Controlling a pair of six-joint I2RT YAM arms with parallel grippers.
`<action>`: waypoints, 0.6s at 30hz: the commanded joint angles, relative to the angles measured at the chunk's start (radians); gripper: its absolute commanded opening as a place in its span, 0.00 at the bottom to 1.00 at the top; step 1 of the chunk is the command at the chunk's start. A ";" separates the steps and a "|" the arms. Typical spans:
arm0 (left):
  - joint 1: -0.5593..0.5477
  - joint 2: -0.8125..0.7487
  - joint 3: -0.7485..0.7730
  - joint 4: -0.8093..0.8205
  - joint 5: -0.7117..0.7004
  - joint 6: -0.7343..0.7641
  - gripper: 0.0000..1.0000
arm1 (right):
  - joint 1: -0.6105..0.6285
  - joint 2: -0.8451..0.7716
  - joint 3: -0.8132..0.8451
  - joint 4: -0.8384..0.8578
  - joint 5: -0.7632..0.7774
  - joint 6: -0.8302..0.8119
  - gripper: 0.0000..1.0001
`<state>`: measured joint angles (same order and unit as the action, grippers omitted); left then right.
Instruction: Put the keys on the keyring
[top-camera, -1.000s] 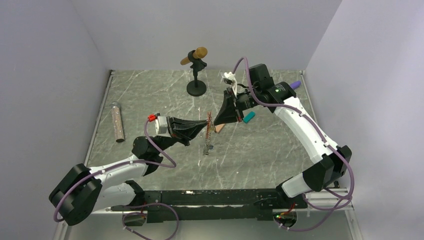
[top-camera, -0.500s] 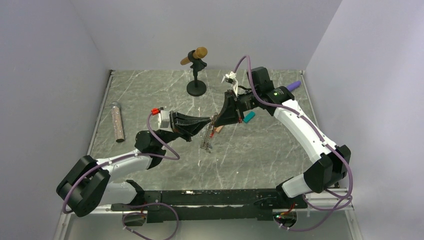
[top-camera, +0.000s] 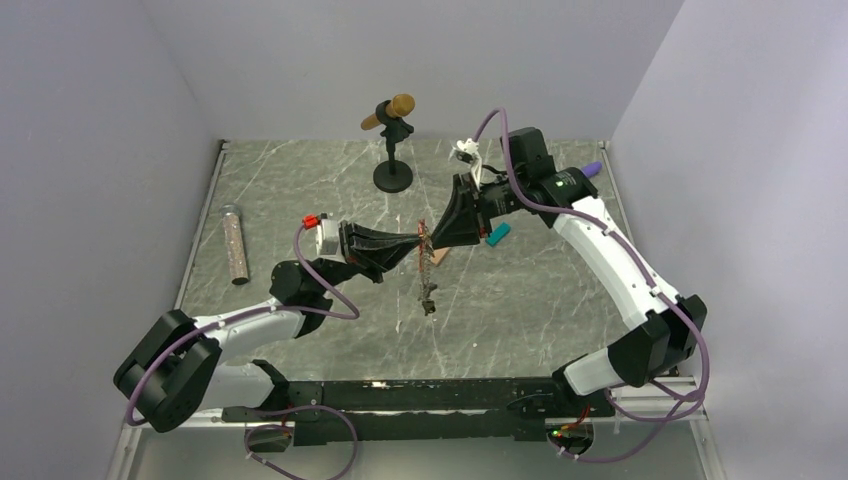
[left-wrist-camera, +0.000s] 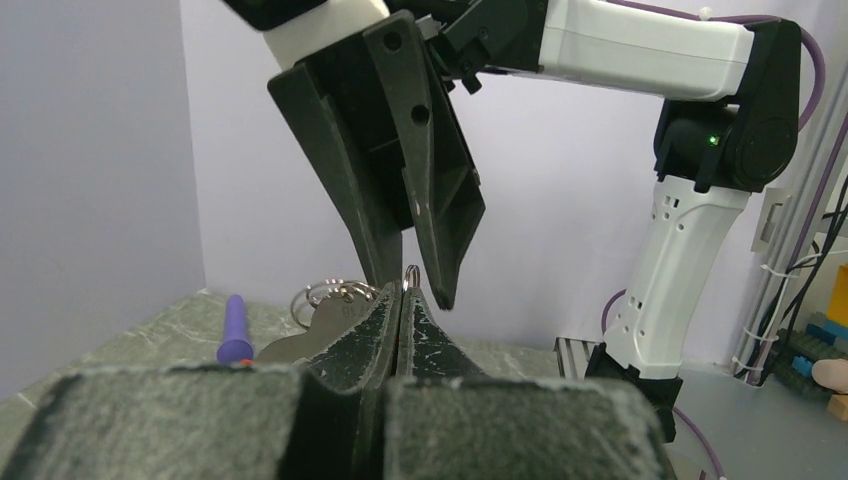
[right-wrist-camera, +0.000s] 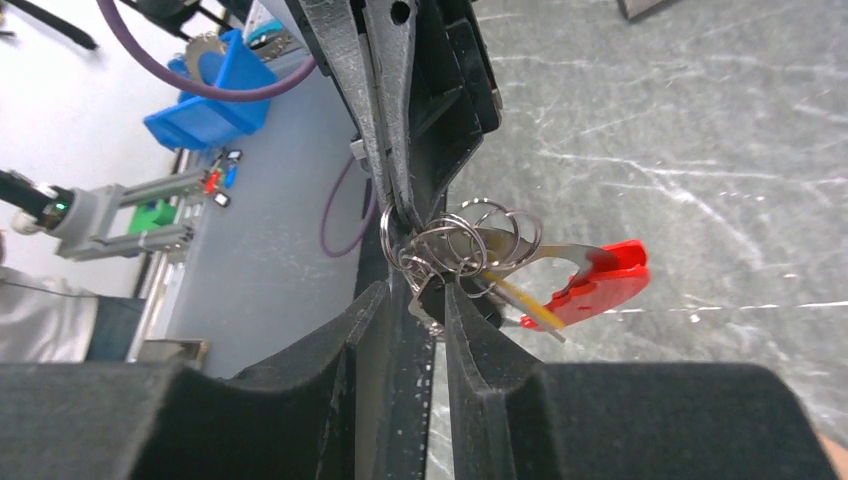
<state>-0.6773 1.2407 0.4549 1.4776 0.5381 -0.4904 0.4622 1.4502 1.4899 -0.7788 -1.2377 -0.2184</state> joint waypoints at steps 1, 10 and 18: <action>0.002 -0.041 0.031 0.057 0.032 0.013 0.00 | -0.016 -0.056 0.086 -0.074 -0.005 -0.130 0.32; 0.002 -0.043 0.038 0.027 0.028 -0.004 0.00 | 0.002 -0.026 0.132 -0.099 -0.017 -0.187 0.31; 0.001 -0.036 0.044 0.013 -0.016 -0.020 0.00 | 0.031 -0.013 0.128 -0.095 0.013 -0.179 0.30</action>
<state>-0.6773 1.2201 0.4549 1.4483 0.5522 -0.4923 0.4797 1.4303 1.5845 -0.8757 -1.2343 -0.3782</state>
